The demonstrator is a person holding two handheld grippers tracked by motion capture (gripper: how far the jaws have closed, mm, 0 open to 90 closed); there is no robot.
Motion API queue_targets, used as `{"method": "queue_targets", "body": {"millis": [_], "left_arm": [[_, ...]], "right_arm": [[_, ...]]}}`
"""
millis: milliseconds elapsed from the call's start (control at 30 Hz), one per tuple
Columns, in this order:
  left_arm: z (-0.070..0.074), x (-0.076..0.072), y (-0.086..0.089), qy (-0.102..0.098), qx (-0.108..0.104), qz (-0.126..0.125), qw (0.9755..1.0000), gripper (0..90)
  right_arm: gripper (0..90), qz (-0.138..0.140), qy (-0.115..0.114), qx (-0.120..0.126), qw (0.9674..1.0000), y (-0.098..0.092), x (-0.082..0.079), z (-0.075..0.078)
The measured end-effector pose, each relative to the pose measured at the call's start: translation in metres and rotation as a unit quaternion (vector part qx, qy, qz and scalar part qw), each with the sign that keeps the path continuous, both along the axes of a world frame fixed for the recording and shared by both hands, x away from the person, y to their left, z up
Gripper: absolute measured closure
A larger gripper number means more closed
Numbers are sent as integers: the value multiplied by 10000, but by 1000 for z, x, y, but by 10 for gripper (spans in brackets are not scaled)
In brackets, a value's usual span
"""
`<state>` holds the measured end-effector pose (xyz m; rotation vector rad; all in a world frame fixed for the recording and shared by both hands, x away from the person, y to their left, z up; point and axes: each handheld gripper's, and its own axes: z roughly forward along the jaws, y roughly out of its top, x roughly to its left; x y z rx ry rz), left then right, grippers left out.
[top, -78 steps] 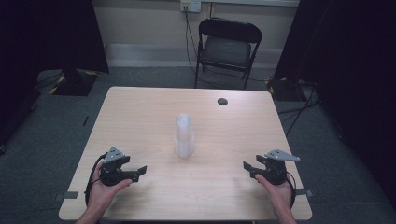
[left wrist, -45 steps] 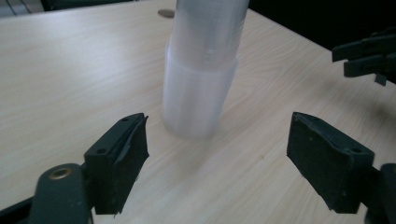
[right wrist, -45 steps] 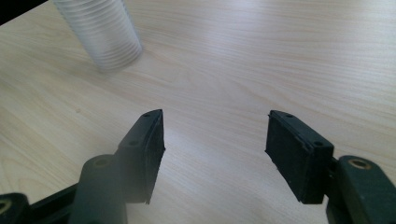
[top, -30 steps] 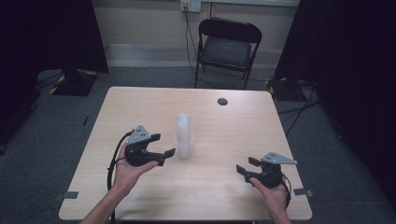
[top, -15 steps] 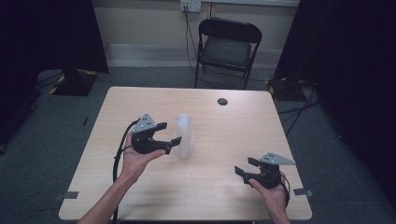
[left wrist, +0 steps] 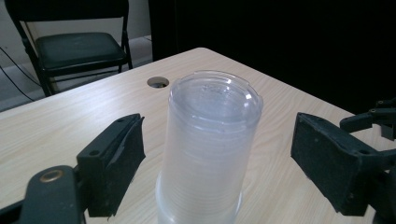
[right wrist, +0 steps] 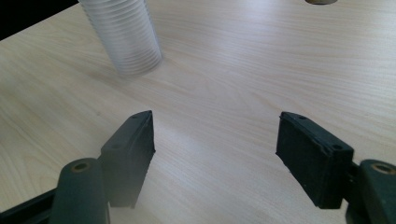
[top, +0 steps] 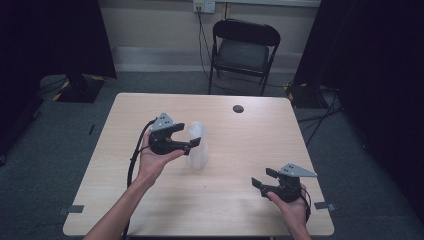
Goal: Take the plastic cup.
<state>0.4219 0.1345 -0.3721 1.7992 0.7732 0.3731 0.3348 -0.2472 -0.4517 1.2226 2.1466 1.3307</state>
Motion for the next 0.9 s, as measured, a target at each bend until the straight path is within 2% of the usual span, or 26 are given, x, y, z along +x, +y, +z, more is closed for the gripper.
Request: {"method": "queue_targets", "body": {"millis": [67, 133, 300, 400, 500, 533, 600, 667, 733, 800, 900], "left_arm": [[-1, 1, -2, 5, -25, -26, 10000, 170], [-3, 5, -6, 7, 70, -103, 9999, 169], [-6, 11, -11, -32, 86, -84, 9999, 165], [-7, 13, -14, 52, 98, -101, 9999, 167], [-6, 10, -20, -109, 214, -12, 9997, 190], [-6, 10, -20, -109, 214, -12, 9997, 190], [-6, 9, -25, -188, 342, -9, 9992, 190], [-8, 12, -26, -95, 227, -35, 9997, 200], [-10, 13, -26, -100, 203, -21, 9997, 212], [-13, 15, -27, -129, 306, -22, 9994, 230], [-19, 18, -26, -98, 339, -13, 9994, 248]], "right_arm": [[277, 19, -23, 16, 10000, 0, 0, 0], [272, 39, -53, 37, 10000, 0, -1, 0], [263, 70, -27, 54, 10000, -1, 0, -1], [260, 99, -21, 42, 9999, -1, 0, -1], [258, 113, 1, 28, 9999, 0, 0, -1], [258, 113, 1, 28, 9999, 0, 0, -1], [258, 122, 4, 19, 9999, 1, 0, -2], [258, 116, 18, 12, 9999, 1, 0, -2], [258, 112, 13, 15, 9999, 1, 0, -1], [259, 112, 9, 16, 9999, 1, 0, -1], [258, 110, 11, 21, 9999, 0, 0, -2]]}}
